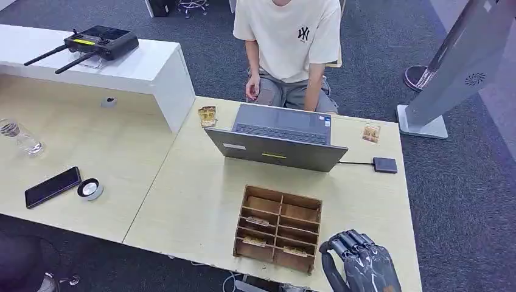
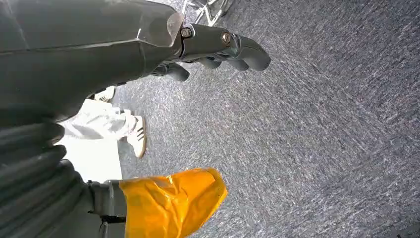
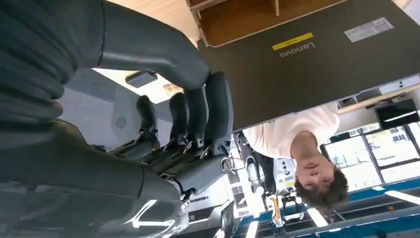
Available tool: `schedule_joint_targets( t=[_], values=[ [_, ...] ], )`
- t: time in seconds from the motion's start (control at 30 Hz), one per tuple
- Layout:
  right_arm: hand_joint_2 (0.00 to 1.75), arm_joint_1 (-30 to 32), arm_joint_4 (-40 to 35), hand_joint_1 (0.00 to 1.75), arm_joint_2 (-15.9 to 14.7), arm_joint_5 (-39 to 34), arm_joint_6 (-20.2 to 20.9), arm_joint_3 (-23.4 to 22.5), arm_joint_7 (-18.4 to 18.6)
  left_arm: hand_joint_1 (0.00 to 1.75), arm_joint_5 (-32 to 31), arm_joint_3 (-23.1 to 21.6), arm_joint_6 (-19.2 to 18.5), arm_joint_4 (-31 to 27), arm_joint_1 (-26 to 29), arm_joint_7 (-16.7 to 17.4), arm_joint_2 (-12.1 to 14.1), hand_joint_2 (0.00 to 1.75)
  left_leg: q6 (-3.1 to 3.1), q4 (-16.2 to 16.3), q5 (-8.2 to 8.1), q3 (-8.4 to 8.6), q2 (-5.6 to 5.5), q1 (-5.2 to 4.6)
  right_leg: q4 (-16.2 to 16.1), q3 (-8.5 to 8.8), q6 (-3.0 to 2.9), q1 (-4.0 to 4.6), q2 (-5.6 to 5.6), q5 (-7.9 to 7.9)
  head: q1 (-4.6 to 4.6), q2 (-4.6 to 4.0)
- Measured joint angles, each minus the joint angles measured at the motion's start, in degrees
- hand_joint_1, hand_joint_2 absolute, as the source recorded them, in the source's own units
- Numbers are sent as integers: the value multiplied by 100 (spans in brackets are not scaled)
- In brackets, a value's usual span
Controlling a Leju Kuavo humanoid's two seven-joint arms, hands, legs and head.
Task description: Pass the card to the sensor for recognition and then transmit it.
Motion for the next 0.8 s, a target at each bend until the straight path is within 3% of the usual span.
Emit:
schedule_joint_targets(
  t=[0.07, 0.1, 0.13, 0.53, 0.67, 0.8],
  values=[
    [175, -11, 20, 42, 20, 33, 11, 0, -2, 0, 2, 0, 0, 0, 0, 0, 0, 175, 0, 0, 0, 0, 0, 0, 0, 0, 0, 0, 0, 0, -2, 0],
    [175, -12, 24, 2, 28, 48, 18, 0, -2, 0, 4, 0, 4, 0, 0, 0, 2, 175, 0, 0, 0, 0, 0, 0, 0, 0, 0, 0, 0, 0, 0, 0],
    [175, -14, 31, 0, 33, 67, 28, 0, -2, 0, 11, 0, 11, 0, 0, 0, 0, 175, 0, 0, 0, 0, 0, 0, 0, 0, 0, 0, 0, 0, 0, 0],
    [175, -42, 61, 2, 68, 81, 249, -2, 18, 0, 57, 0, 17, 0, 0, 11, 2, 175, 0, 0, 0, 0, 0, 0, 0, 0, 0, 0, 0, 0, -2, 0],
    [175, -53, 61, 28, 70, 109, 260, -2, 18, 0, 68, 0, 17, 0, -1, 24, 2, 175, 0, 0, 0, 0, 0, 0, 0, 0, 0, 0, 0, 0, -2, 0],
    [175, -82, 68, 40, 72, 219, 363, -2, 48, 0, 94, 0, 33, 0, -3, 31, 2, 175, 0, 0, 0, 0, 0, 0, 0, 0, 0, 0, 0, 0, 0, 0]
  ],
)
